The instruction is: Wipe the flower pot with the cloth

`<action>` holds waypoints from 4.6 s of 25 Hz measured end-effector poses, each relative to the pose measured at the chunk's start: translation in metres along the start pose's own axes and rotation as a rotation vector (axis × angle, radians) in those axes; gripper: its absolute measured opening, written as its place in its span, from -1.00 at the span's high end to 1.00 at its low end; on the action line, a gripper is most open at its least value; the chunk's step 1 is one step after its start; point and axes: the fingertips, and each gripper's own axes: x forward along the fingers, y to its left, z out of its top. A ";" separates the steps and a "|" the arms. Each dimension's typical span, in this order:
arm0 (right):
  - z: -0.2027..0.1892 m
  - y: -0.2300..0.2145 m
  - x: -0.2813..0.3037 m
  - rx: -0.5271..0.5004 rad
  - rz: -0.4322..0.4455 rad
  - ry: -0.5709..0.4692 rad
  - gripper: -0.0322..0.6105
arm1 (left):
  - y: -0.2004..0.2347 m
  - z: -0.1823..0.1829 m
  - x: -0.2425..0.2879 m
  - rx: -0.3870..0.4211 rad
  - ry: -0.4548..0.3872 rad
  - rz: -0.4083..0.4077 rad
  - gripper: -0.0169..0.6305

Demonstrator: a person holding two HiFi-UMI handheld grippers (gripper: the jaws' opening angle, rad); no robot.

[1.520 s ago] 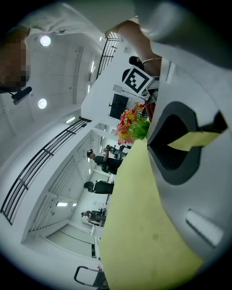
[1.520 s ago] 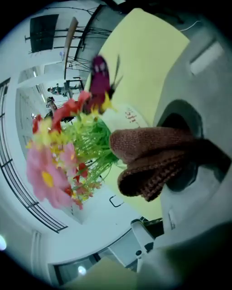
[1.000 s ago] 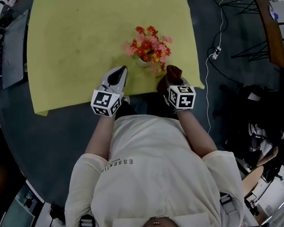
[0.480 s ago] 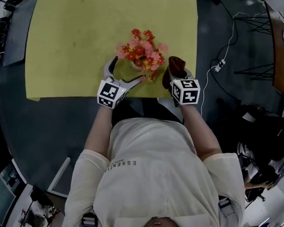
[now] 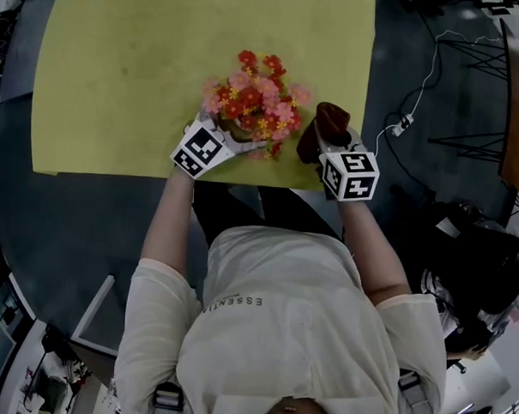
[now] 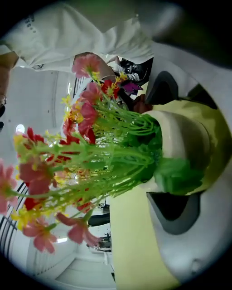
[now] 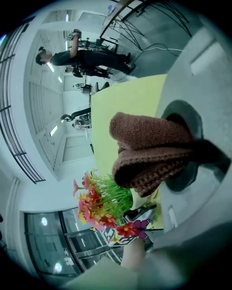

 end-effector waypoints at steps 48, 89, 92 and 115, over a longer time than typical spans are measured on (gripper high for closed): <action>0.043 0.144 -0.041 -0.306 0.447 -0.130 0.76 | -0.019 0.174 -0.012 -0.150 -0.267 0.220 -0.73; 0.071 0.076 -0.038 -0.163 0.407 -0.188 0.76 | -0.022 0.191 -0.010 -0.141 -0.261 0.087 -0.73; 0.067 0.030 -0.031 -0.113 0.267 -0.143 0.76 | -0.021 0.171 -0.007 -0.066 -0.202 0.084 -0.74; 0.041 -0.014 0.017 -0.069 0.186 -0.072 0.76 | -0.011 0.014 0.030 0.083 0.007 0.019 -0.74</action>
